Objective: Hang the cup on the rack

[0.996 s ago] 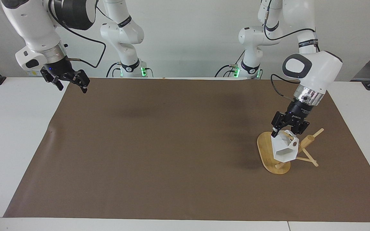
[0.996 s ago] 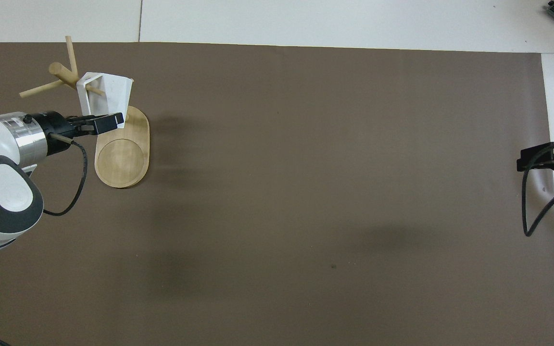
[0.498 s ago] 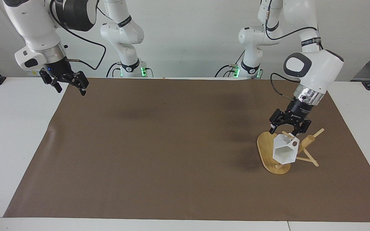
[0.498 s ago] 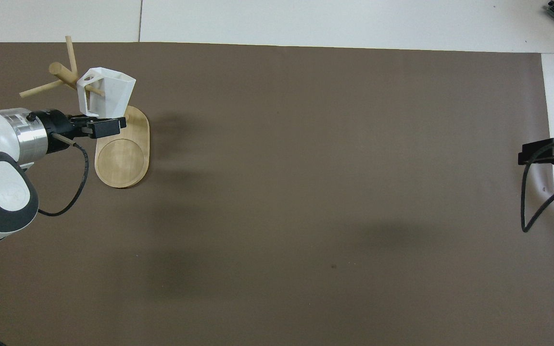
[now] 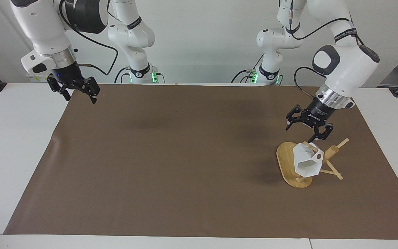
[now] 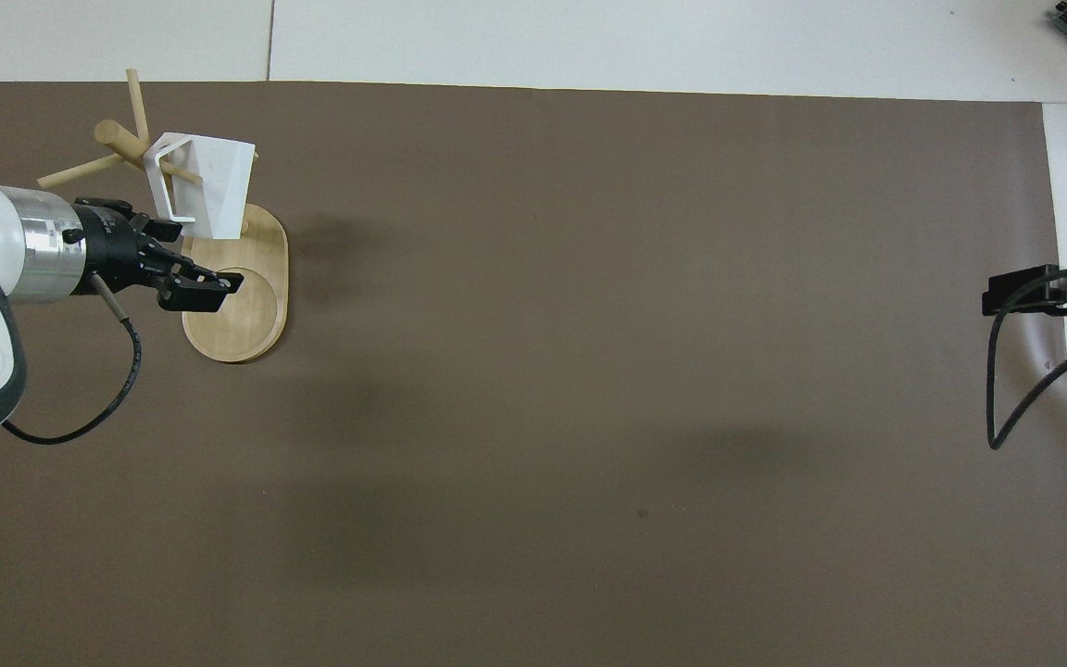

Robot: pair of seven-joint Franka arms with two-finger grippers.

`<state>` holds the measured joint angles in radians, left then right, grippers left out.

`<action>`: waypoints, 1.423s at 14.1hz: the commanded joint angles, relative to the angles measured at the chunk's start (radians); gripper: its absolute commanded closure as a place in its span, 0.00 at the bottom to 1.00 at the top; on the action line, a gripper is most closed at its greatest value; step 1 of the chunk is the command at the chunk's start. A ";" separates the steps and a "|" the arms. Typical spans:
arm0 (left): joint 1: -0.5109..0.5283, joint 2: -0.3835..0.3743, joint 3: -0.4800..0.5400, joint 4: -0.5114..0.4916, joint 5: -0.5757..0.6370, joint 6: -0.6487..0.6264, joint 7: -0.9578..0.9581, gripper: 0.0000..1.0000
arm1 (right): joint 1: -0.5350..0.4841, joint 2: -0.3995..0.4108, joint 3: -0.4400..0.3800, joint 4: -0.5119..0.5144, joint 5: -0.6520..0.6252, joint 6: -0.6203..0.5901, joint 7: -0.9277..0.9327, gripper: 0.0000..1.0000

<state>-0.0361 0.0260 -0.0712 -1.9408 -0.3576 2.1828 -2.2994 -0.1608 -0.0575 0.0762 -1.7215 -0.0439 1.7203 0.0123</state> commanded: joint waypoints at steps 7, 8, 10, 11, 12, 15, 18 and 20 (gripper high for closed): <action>-0.015 -0.121 0.001 0.016 0.054 -0.294 0.896 0.00 | -0.002 -0.025 -0.039 -0.029 0.022 0.022 -0.005 0.00; -0.013 -0.121 0.001 0.032 0.089 -0.351 1.028 0.00 | 0.004 -0.025 -0.047 -0.029 0.022 0.022 -0.008 0.00; -0.002 -0.115 0.002 0.071 0.121 -0.422 1.248 0.00 | 0.050 -0.025 -0.096 -0.027 0.021 0.022 -0.014 0.00; -0.002 -0.109 0.007 0.092 0.137 -0.429 1.340 0.00 | 0.088 -0.027 -0.134 -0.027 0.021 0.022 -0.014 0.00; -0.002 -0.104 0.007 0.105 0.164 -0.439 1.447 0.00 | 0.099 -0.027 -0.150 -0.027 0.021 0.022 -0.014 0.00; 0.002 -0.103 0.010 0.118 0.192 -0.445 1.725 0.00 | 0.089 -0.024 -0.148 -0.027 0.021 0.022 -0.014 0.00; 0.033 -0.103 0.011 0.128 0.195 -0.448 1.972 0.00 | 0.087 -0.022 -0.145 -0.027 0.021 0.022 -0.014 0.00; 0.032 -0.104 0.010 0.141 0.282 -0.452 2.119 0.00 | 0.095 -0.022 -0.145 -0.027 0.021 0.022 -0.008 0.00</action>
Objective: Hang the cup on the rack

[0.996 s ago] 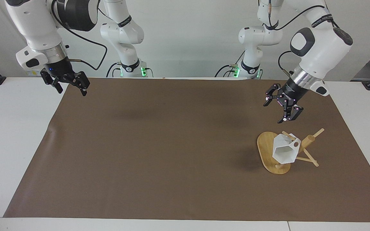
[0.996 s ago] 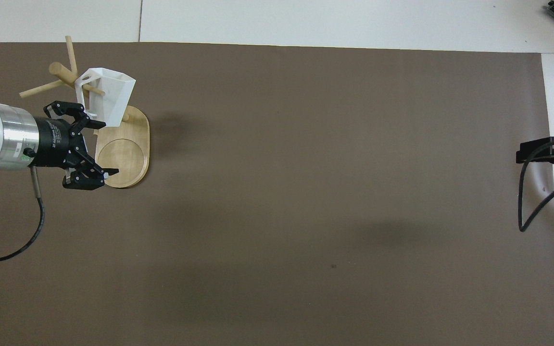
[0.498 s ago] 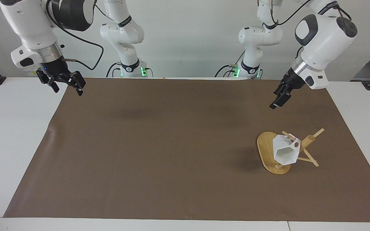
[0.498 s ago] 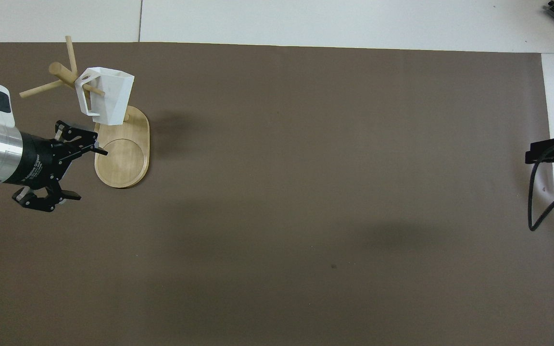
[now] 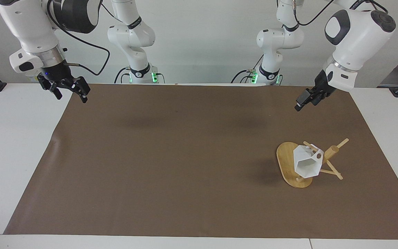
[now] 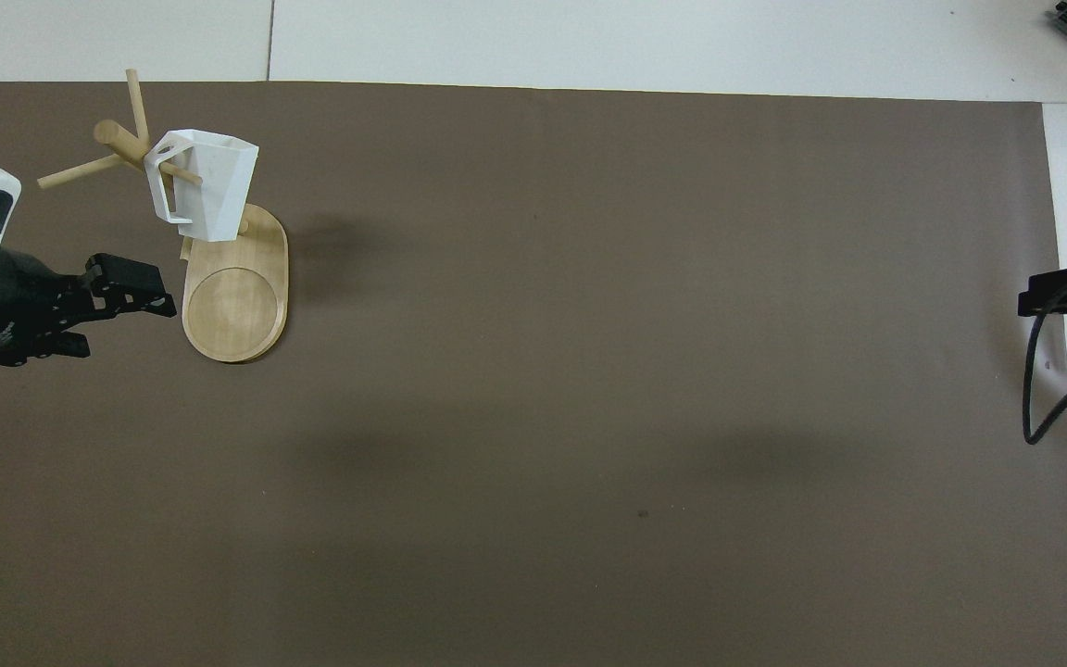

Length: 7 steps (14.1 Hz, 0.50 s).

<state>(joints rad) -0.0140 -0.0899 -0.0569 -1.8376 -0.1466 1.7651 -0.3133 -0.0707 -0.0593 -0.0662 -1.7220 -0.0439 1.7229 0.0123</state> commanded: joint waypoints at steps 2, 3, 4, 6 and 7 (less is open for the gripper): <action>0.012 0.010 -0.001 0.057 0.093 -0.048 0.258 0.00 | 0.009 -0.020 0.002 -0.027 0.021 0.015 -0.011 0.00; 0.015 0.013 -0.001 0.078 0.096 -0.067 0.293 0.00 | 0.009 -0.022 0.002 -0.027 0.021 0.003 -0.011 0.00; 0.032 0.018 0.000 0.105 0.097 -0.079 0.307 0.00 | 0.009 -0.022 0.002 -0.027 0.021 0.003 -0.011 0.00; 0.035 0.041 -0.001 0.167 0.097 -0.125 0.309 0.00 | 0.008 -0.022 0.002 -0.027 0.022 0.003 -0.011 0.00; 0.035 0.056 0.000 0.207 0.099 -0.159 0.309 0.00 | 0.008 -0.022 0.002 -0.027 0.021 0.003 -0.011 0.00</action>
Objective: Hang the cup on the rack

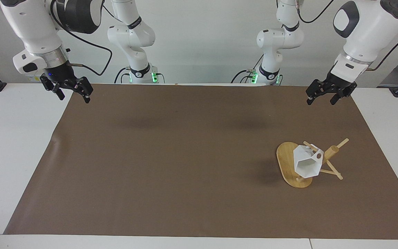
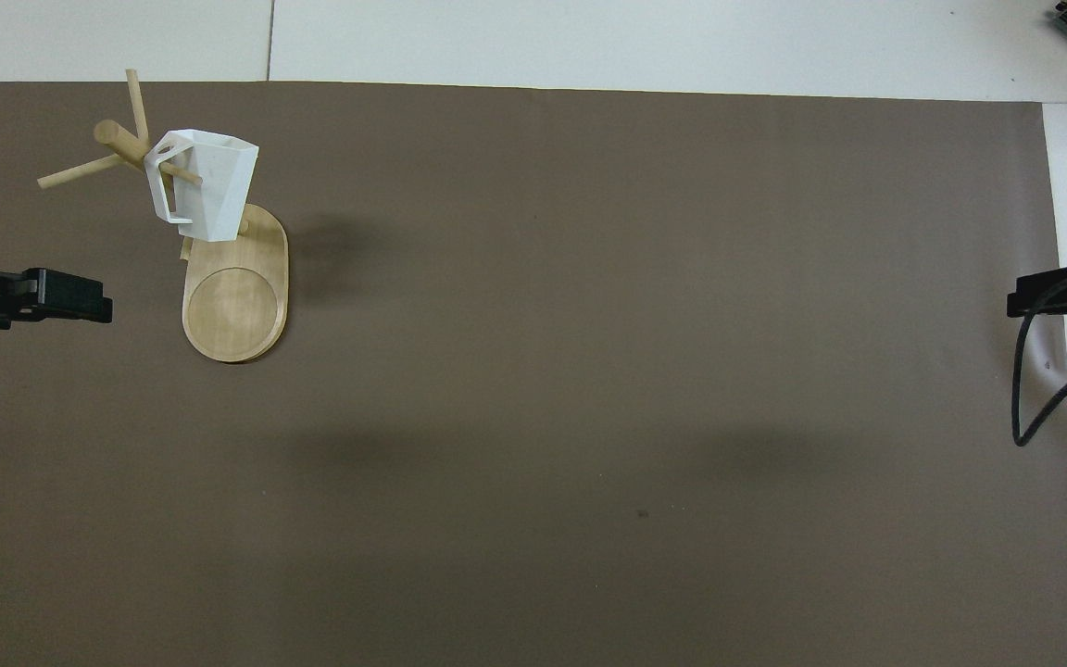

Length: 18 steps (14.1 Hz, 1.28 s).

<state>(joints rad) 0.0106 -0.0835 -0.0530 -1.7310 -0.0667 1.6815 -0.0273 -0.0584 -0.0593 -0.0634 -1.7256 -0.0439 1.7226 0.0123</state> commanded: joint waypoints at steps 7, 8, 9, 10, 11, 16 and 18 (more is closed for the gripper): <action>0.009 0.090 -0.005 0.223 0.036 -0.210 0.043 0.00 | -0.004 -0.022 -0.001 -0.023 0.021 0.003 -0.011 0.00; 0.009 0.079 -0.005 0.215 0.036 -0.210 0.038 0.00 | -0.004 -0.022 -0.001 -0.023 0.022 0.003 -0.011 0.00; 0.006 0.071 -0.005 0.199 0.036 -0.212 0.036 0.00 | -0.004 -0.022 -0.001 -0.023 0.022 0.003 -0.011 0.00; 0.005 0.055 -0.005 0.170 0.038 -0.210 0.040 0.00 | -0.004 -0.022 -0.001 -0.023 0.021 0.003 -0.011 0.00; 0.005 0.039 -0.005 0.145 0.038 -0.207 0.041 0.00 | -0.004 -0.022 -0.001 -0.023 0.021 0.003 -0.011 0.00; 0.006 0.025 -0.005 0.114 0.044 -0.197 0.043 0.00 | -0.004 -0.022 -0.001 -0.023 0.021 0.003 -0.011 0.00; 0.008 0.019 -0.005 0.100 0.062 -0.172 0.044 0.00 | -0.004 -0.022 -0.001 -0.023 0.021 0.003 -0.011 0.00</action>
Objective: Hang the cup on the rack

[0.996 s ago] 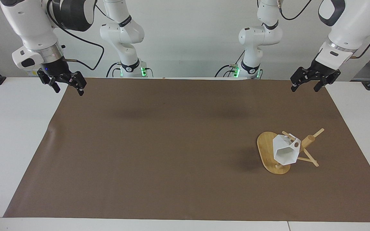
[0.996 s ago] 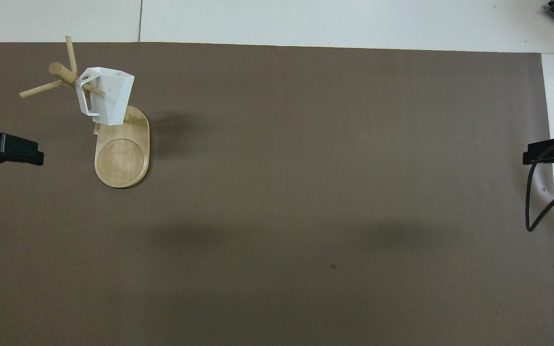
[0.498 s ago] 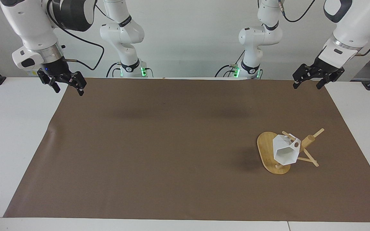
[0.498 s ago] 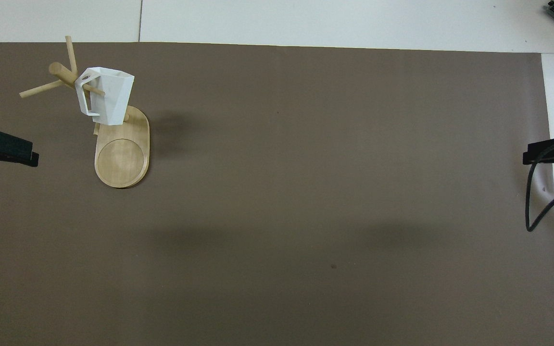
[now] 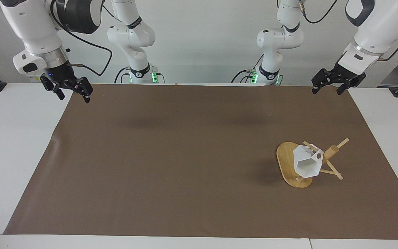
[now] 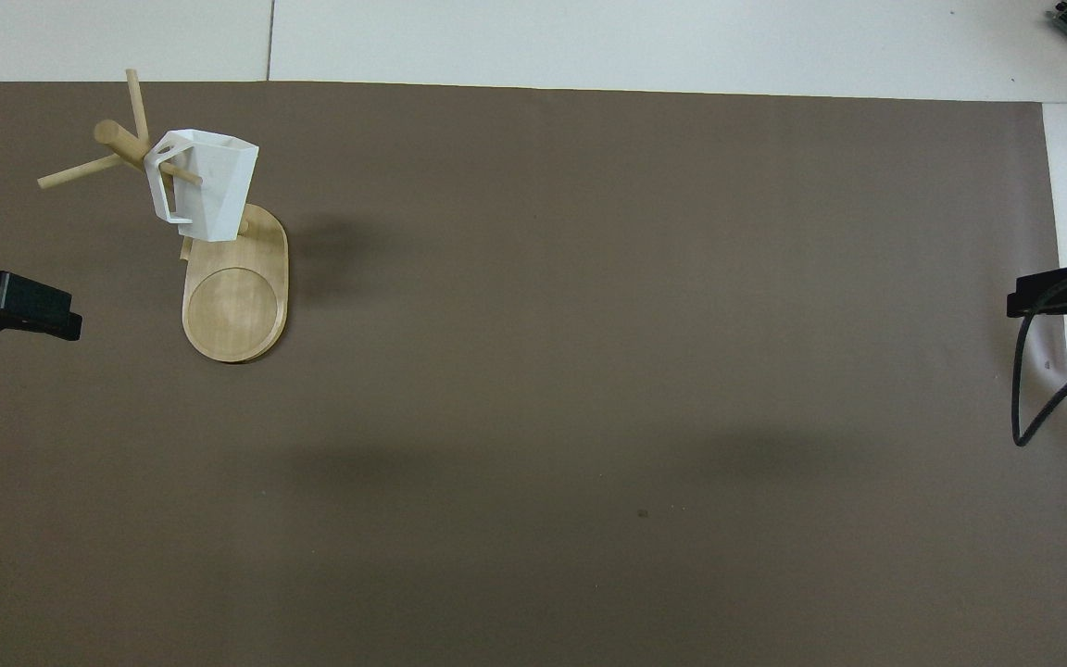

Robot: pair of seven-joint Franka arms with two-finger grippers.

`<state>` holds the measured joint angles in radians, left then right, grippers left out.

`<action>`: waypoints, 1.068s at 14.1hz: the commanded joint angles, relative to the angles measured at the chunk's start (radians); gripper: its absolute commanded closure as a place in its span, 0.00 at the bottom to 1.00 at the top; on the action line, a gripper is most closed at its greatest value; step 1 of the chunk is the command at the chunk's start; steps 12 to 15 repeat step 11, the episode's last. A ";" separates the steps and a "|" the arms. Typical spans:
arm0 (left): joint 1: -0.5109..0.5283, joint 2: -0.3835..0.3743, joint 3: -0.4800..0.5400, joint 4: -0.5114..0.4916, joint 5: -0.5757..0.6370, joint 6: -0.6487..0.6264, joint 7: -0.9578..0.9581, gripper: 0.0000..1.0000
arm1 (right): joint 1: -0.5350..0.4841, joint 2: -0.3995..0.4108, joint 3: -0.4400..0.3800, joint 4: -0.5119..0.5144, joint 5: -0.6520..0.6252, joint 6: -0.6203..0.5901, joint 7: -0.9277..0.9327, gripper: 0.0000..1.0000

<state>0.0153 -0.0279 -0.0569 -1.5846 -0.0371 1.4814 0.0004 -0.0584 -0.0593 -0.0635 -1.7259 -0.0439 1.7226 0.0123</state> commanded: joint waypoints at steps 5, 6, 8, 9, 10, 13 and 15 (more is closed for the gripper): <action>0.005 -0.038 -0.001 -0.058 0.036 0.065 0.006 0.00 | -0.004 -0.022 -0.001 -0.023 0.021 0.003 -0.011 0.00; 0.005 -0.038 -0.001 -0.058 0.036 0.065 0.006 0.00 | -0.004 -0.022 -0.001 -0.023 0.021 0.003 -0.011 0.00; 0.005 -0.038 -0.001 -0.058 0.036 0.065 0.007 0.00 | -0.004 -0.022 -0.001 -0.023 0.022 0.003 -0.011 0.00; 0.005 -0.038 -0.001 -0.057 0.036 0.066 0.007 0.00 | -0.004 -0.022 -0.001 -0.023 0.021 0.003 -0.011 0.00; 0.005 -0.037 -0.001 -0.055 0.036 0.068 0.006 0.00 | -0.004 -0.022 -0.001 -0.023 0.021 0.003 -0.011 0.00; 0.006 -0.037 -0.001 -0.054 0.036 0.069 0.007 0.00 | -0.004 -0.022 -0.001 -0.023 0.021 0.003 -0.011 0.00; 0.006 -0.037 -0.001 -0.054 0.036 0.069 0.007 0.00 | -0.004 -0.022 -0.001 -0.023 0.021 0.003 -0.011 0.00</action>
